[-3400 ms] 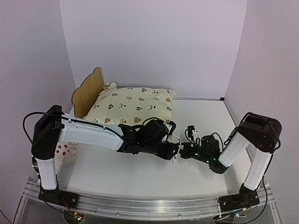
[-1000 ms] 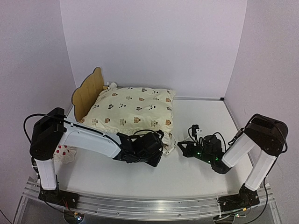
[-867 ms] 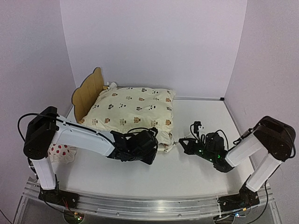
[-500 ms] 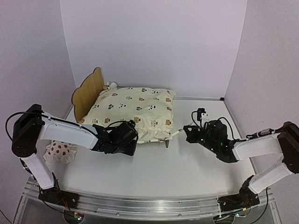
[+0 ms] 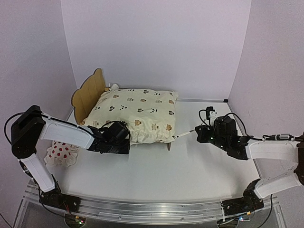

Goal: Set up the pet bed

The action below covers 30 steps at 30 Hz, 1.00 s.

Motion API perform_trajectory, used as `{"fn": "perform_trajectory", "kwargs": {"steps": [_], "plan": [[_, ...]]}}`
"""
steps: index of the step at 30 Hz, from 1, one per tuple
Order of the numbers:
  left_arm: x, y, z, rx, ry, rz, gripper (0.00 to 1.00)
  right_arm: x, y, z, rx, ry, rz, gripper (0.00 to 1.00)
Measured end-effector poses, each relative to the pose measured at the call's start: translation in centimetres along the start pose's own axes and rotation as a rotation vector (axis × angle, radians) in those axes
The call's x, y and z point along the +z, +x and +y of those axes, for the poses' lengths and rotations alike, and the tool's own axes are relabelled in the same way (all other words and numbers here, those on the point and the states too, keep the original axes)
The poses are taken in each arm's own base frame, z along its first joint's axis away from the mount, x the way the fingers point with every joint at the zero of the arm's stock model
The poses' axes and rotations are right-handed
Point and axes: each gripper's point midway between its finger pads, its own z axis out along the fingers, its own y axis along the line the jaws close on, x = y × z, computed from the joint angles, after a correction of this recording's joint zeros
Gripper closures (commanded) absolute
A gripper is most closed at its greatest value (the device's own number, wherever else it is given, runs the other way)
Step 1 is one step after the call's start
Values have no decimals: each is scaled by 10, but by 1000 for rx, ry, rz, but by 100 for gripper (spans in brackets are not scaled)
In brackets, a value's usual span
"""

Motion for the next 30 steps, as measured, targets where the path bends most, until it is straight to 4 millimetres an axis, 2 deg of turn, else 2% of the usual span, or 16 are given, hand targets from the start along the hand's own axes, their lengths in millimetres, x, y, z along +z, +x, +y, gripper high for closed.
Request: {"fn": "perform_trajectory", "kwargs": {"steps": [3,9,14,17,19,20,23,25,27,30], "plan": [[3,0,9,-44,3,14,100,-4,2,-1,-15,-1,19,100],[7,-2,11,-100,27,30,100,-13,-2,-6,-33,20,24,100],[9,-3,12,-113,38,36,98,-22,-4,-10,-26,18,23,80],[12,5,34,-117,-32,64,93,-22,-11,-30,-2,91,19,75],[14,9,47,-120,-69,85,86,-16,-15,-38,7,132,46,69],[14,10,51,-119,-83,89,80,-11,-19,-36,12,140,62,66],[13,14,61,-113,-124,104,71,9,-40,-25,33,127,89,61],[11,17,66,-111,-145,112,69,26,-54,-18,67,99,109,58],[7,18,72,-105,-166,116,67,47,-72,-15,122,67,124,53],[-2,13,78,-102,-190,98,66,90,-99,-20,227,3,145,50]]}}
